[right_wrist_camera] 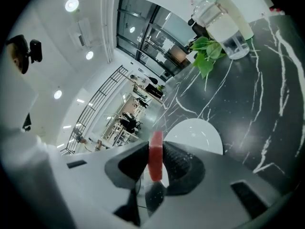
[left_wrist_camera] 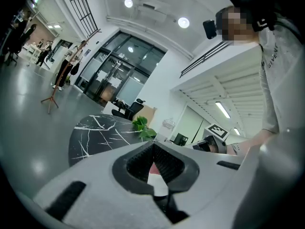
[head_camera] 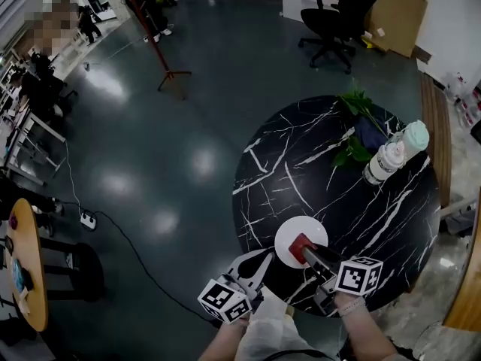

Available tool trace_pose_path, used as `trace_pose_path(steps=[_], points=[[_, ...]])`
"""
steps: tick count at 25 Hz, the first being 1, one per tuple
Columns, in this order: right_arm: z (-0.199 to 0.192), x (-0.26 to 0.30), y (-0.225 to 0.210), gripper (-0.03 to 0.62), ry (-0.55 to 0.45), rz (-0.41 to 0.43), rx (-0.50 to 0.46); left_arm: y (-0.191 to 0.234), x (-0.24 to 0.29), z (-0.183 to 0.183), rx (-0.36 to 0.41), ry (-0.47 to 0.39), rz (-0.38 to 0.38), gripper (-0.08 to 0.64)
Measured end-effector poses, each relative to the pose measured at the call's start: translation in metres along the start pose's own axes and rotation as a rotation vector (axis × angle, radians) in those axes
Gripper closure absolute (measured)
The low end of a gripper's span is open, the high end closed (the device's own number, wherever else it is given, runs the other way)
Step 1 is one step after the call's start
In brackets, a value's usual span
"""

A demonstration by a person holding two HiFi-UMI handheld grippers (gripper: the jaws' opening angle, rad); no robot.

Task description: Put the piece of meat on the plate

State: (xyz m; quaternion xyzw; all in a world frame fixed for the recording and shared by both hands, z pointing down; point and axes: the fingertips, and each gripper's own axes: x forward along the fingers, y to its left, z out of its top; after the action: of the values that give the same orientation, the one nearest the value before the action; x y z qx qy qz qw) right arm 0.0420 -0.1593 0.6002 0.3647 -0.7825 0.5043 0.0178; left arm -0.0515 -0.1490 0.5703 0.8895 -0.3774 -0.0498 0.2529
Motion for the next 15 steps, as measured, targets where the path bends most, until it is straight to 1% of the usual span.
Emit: trace_pose_path(steps=[7,10,11,12,15], points=[[-0.002,0.027,-0.014,0.502,0.063,-0.015,0.007,0.013,0.008,-0.008,-0.062,0.001,0.003,0.551],[-0.001,0.029,-0.019,0.502,0.074,-0.026,0.016,0.015,0.009,-0.005,-0.066,-0.002,0.004,0.551],[0.001,0.029,-0.02,0.502,0.074,-0.044,-0.007,0.016,0.009,-0.003,-0.064,-0.004,0.003,0.551],[0.002,0.028,-0.022,0.502,0.078,-0.069,-0.05,0.016,0.009,-0.002,-0.061,-0.004,0.001,0.551],[0.005,0.025,-0.026,0.49,0.098,-0.146,-0.213,0.016,0.011,0.0,-0.055,-0.002,-0.004,0.551]])
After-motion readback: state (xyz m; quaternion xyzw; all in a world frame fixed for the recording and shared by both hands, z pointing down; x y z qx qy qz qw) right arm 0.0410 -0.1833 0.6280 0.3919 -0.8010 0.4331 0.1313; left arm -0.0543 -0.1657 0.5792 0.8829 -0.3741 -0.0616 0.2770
